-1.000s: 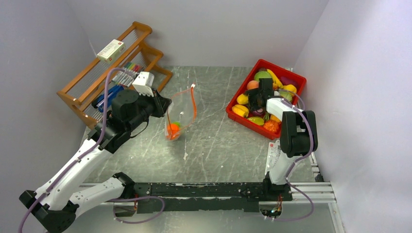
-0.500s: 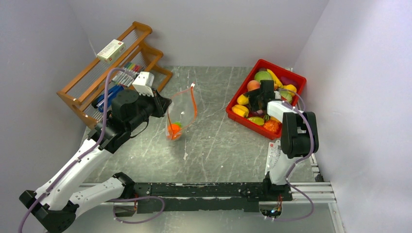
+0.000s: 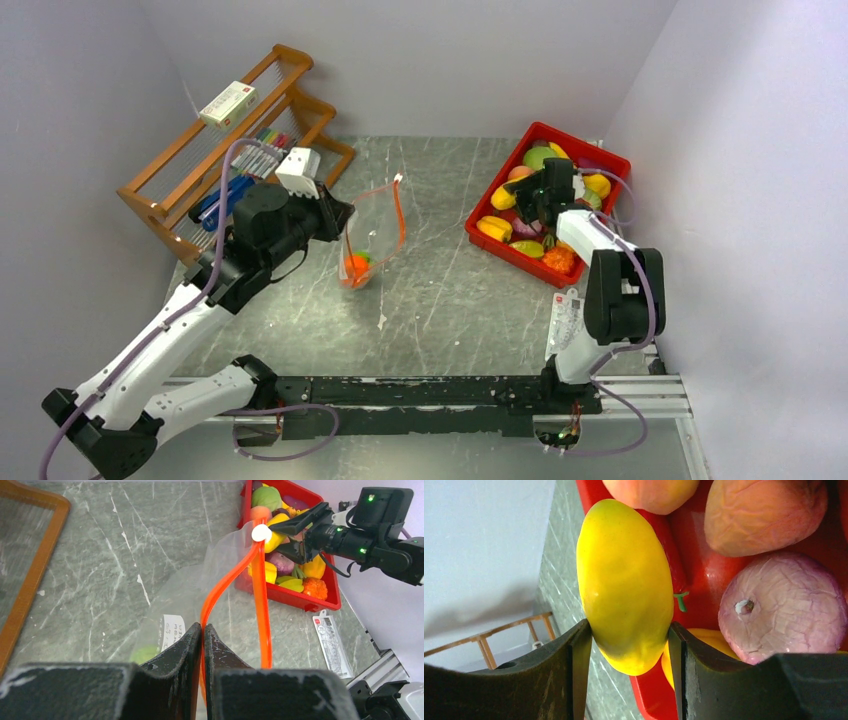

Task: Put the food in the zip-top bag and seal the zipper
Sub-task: Pick up the fake fruit from the bin.

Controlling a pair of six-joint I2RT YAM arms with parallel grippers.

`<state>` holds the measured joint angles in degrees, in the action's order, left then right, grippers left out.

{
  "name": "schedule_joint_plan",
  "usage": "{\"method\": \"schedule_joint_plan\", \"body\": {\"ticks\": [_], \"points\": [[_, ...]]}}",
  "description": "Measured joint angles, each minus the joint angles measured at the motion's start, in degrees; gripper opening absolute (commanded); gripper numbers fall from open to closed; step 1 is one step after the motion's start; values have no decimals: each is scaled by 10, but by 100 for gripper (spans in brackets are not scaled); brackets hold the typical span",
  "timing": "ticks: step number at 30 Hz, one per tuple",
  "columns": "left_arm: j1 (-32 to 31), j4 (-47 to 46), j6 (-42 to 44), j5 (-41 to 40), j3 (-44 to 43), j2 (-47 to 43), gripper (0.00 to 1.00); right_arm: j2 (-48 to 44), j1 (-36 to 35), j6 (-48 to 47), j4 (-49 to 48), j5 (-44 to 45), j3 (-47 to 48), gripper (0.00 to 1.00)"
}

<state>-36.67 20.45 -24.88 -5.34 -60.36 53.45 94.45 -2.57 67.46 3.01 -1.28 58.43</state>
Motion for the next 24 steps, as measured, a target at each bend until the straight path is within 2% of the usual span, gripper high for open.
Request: {"method": "schedule_joint_plan", "body": {"ticks": [6, 15, 24], "points": [[0, 0, 7, 0, 0, 10, 7, -28, 0, -35, 19, -33, 0, 38], [0, -9, 19, -9, 0, 37, 7, -133, -8, -55, 33, -94, 0, 38], [0, -30, 19, -12, 0, 59, 7, -214, -71, -48, 55, -127, 0, 39]]}}
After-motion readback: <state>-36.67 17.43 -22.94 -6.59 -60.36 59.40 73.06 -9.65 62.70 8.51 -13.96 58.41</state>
